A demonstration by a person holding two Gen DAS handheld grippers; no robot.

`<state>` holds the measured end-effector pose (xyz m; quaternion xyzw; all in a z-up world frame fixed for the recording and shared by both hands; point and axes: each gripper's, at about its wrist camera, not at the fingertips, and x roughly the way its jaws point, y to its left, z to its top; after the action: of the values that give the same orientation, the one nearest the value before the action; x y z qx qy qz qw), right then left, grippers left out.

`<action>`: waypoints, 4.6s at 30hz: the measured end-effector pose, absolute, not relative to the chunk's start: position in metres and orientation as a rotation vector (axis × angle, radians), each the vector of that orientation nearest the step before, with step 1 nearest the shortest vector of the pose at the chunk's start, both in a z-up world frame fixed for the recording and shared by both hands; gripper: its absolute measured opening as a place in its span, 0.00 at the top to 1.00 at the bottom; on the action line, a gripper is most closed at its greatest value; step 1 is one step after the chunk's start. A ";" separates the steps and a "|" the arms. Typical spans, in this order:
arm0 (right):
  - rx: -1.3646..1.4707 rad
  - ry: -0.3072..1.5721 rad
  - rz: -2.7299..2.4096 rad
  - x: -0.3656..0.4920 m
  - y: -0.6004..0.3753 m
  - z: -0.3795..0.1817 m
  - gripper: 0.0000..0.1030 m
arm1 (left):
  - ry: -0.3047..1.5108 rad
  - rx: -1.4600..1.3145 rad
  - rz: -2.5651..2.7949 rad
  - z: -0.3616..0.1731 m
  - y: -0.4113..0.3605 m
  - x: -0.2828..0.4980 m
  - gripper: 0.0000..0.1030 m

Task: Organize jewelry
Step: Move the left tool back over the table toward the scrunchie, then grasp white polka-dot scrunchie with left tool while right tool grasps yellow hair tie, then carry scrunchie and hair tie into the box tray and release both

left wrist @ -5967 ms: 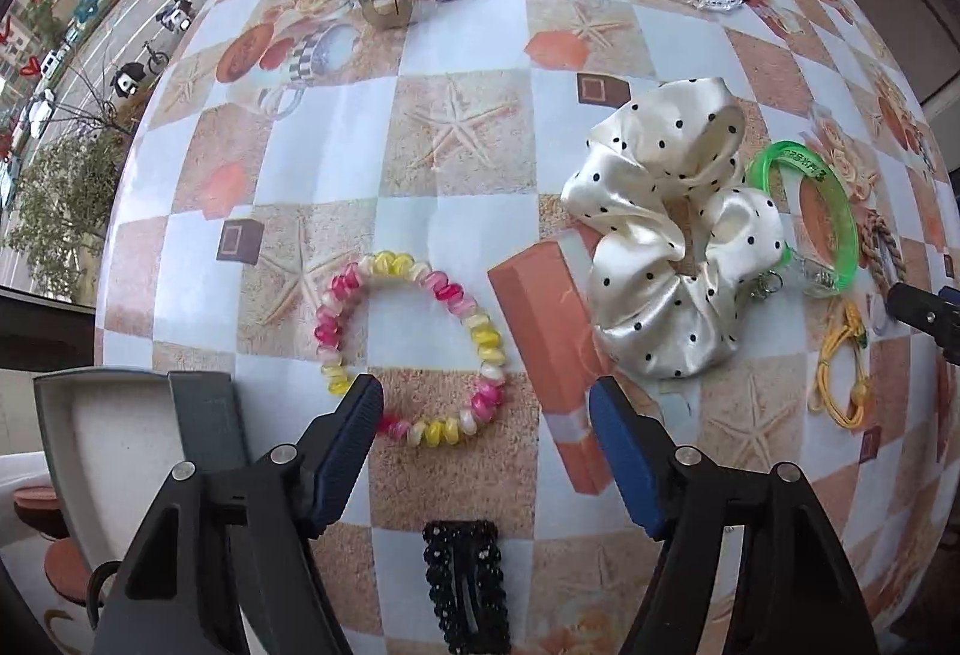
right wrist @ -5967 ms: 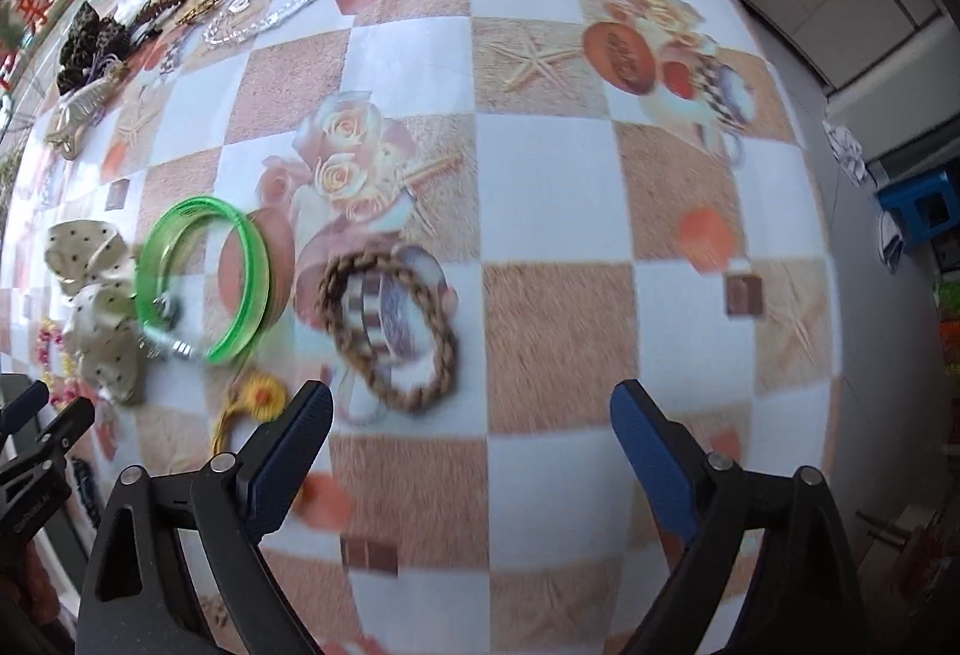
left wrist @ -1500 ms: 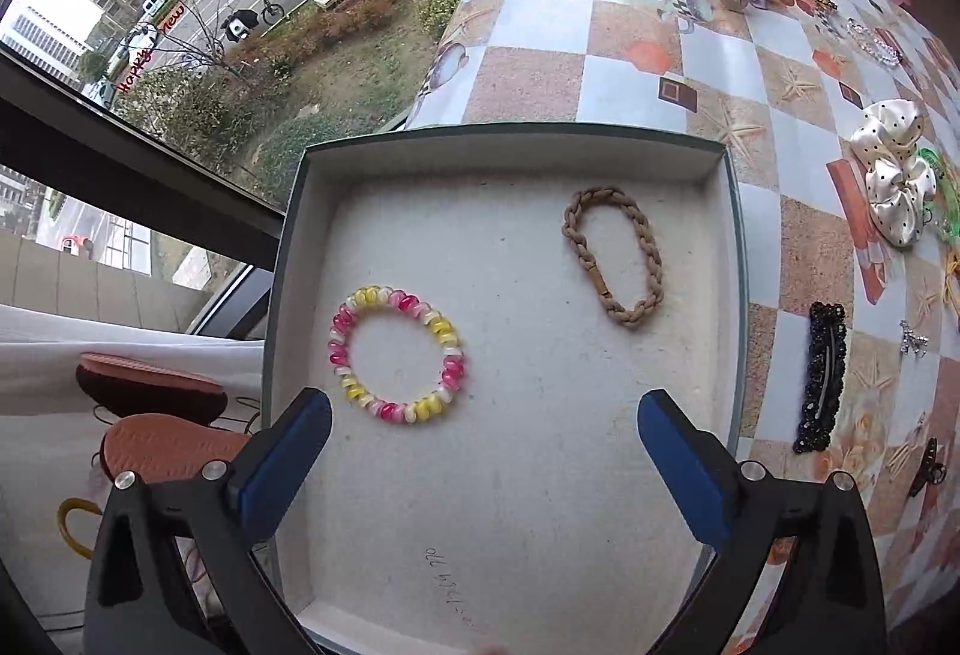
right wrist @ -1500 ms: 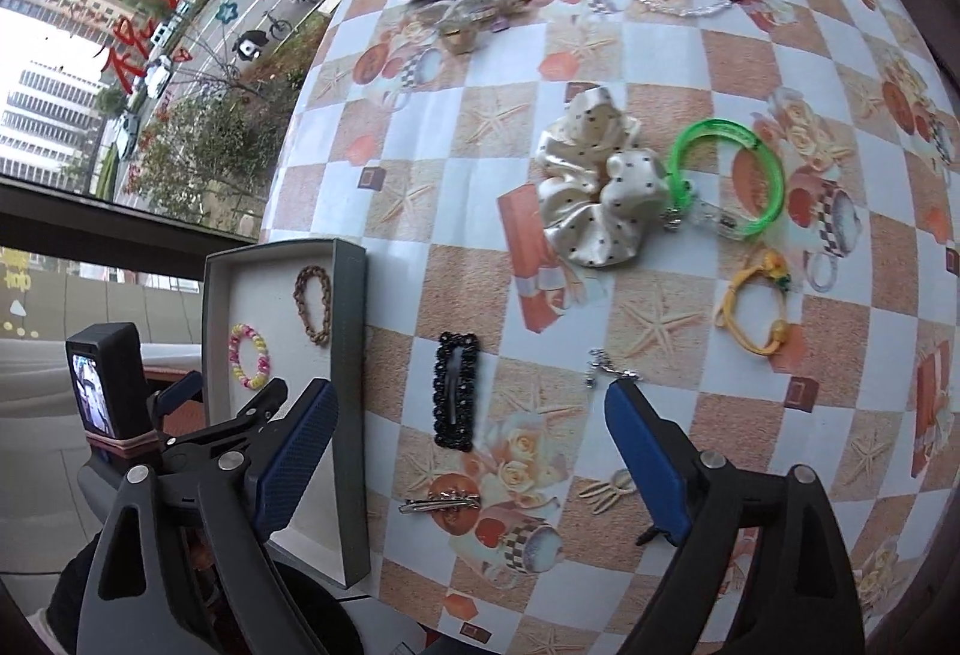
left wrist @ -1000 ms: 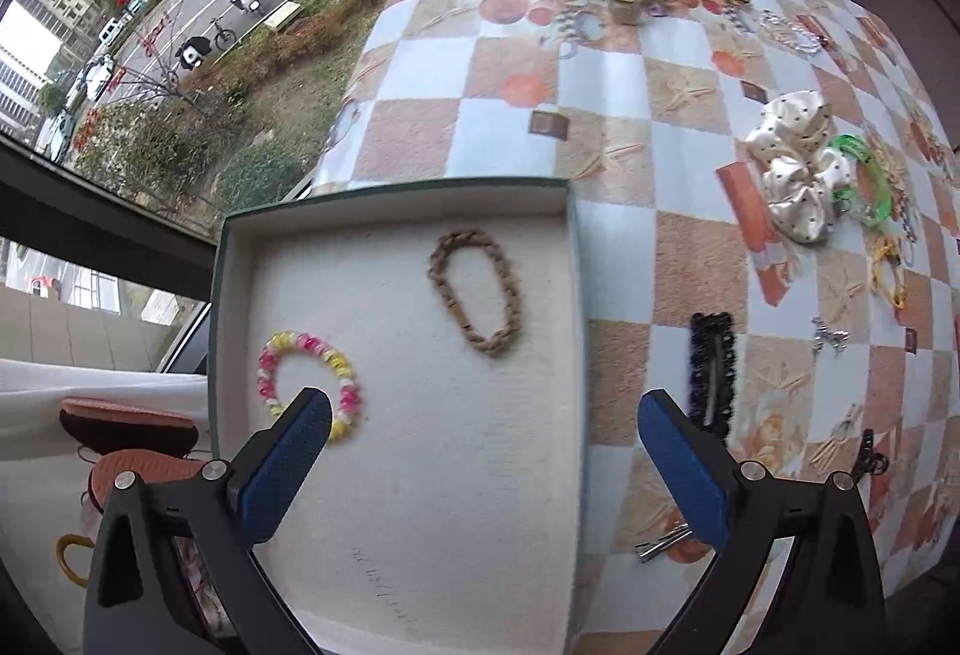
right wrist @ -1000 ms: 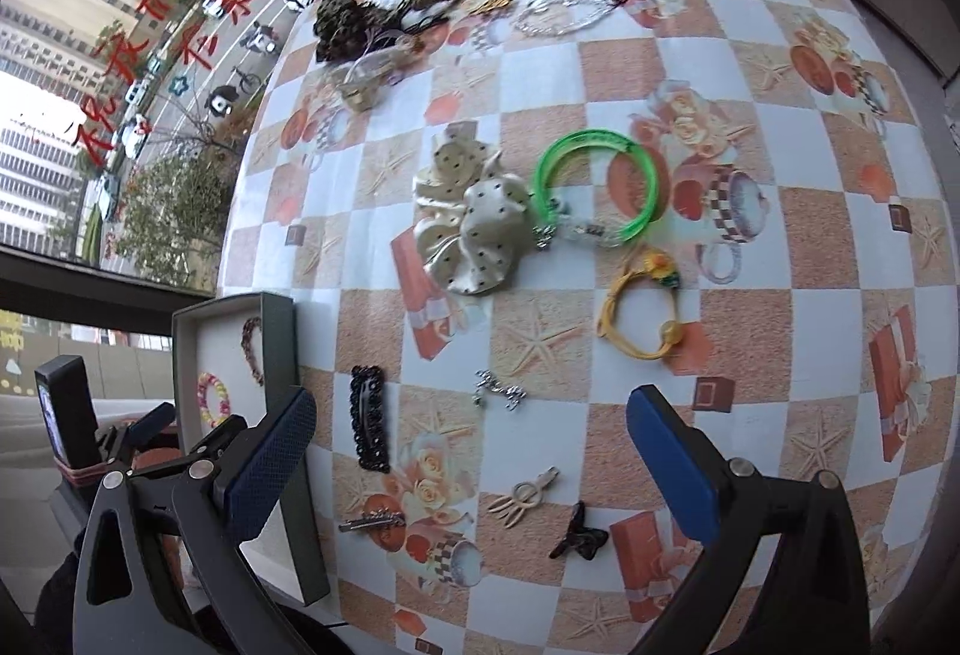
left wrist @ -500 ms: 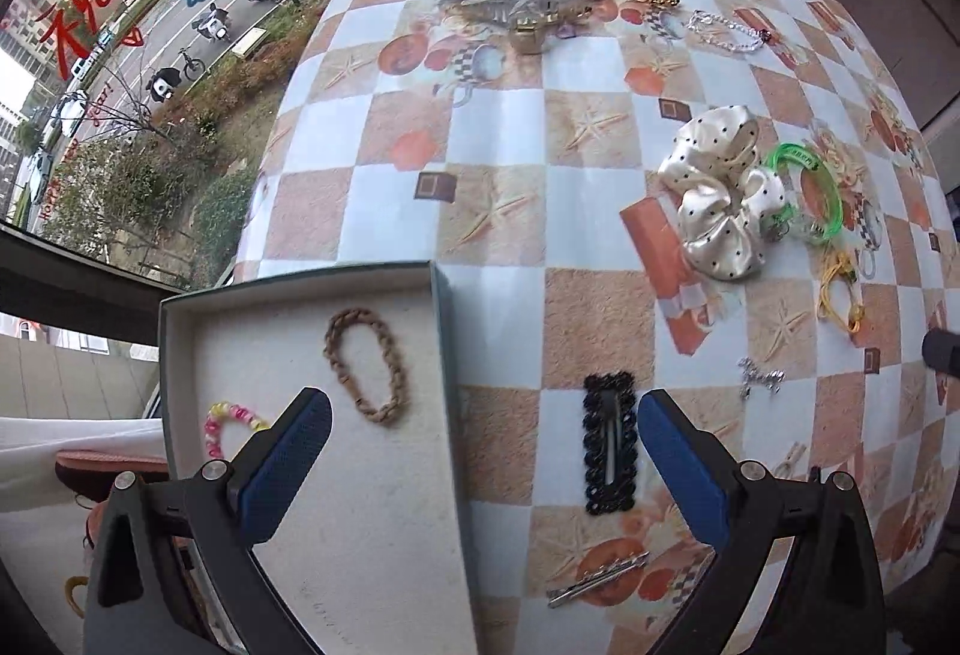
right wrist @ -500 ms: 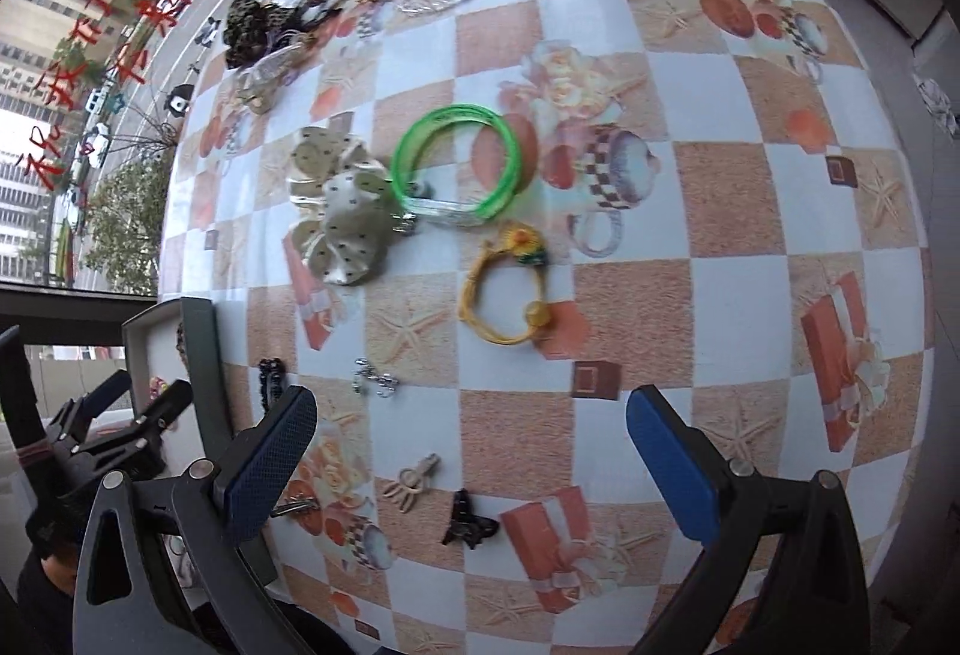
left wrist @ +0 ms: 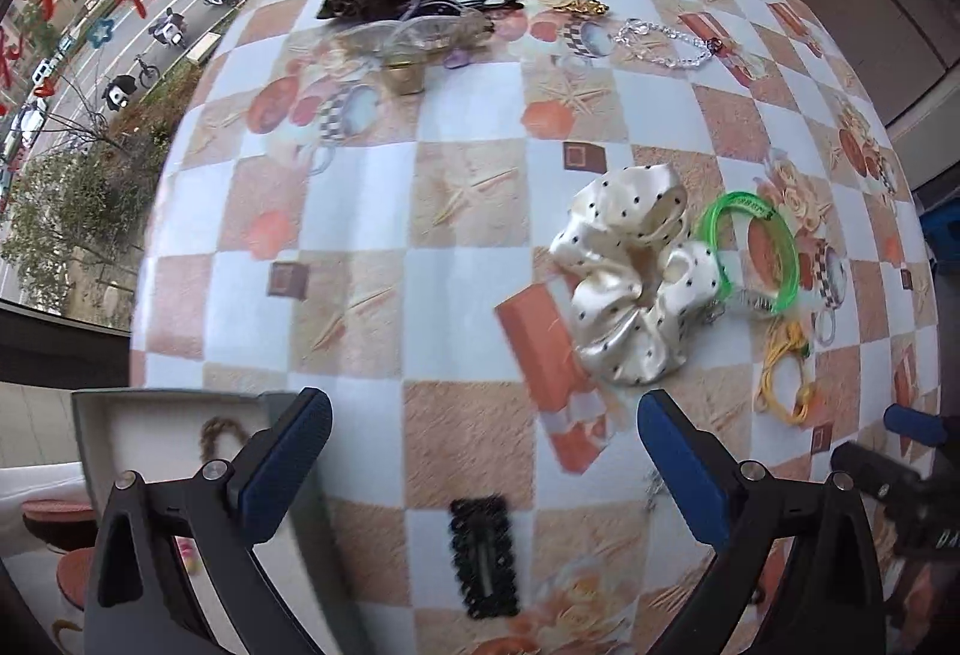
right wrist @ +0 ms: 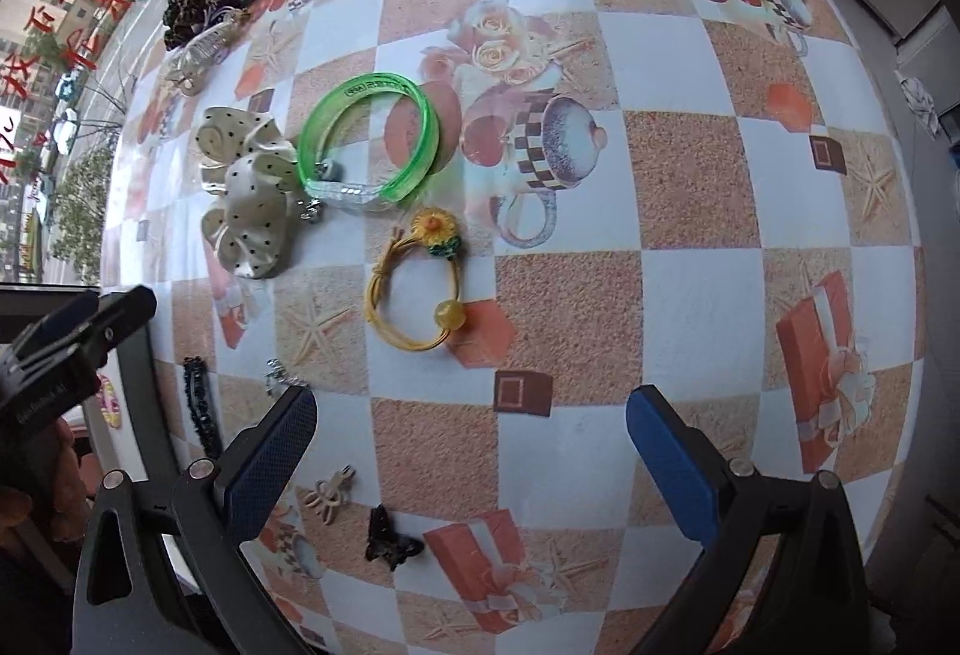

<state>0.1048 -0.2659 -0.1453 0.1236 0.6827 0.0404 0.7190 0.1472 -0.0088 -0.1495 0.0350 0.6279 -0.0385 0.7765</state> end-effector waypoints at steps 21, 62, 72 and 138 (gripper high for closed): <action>-0.002 1.433 0.014 0.127 -0.219 -0.177 0.14 | 1.395 -0.006 -0.128 -0.205 -0.059 0.197 0.03; 0.417 1.408 0.180 0.073 -0.260 -0.093 0.96 | 1.264 -0.087 -0.191 -0.091 0.016 0.051 0.82; 0.367 1.388 0.283 0.066 -0.219 -0.061 0.96 | 1.268 -0.160 -0.093 -0.085 0.069 0.012 0.82; -0.025 1.556 0.828 0.085 0.118 -0.114 0.40 | 1.350 -0.201 0.389 -0.160 0.222 -0.072 0.01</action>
<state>0.0854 0.1181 -0.1143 -0.0108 0.6812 0.3625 0.6359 -0.0718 0.2221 -0.1601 -0.0924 0.6196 0.1784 0.7588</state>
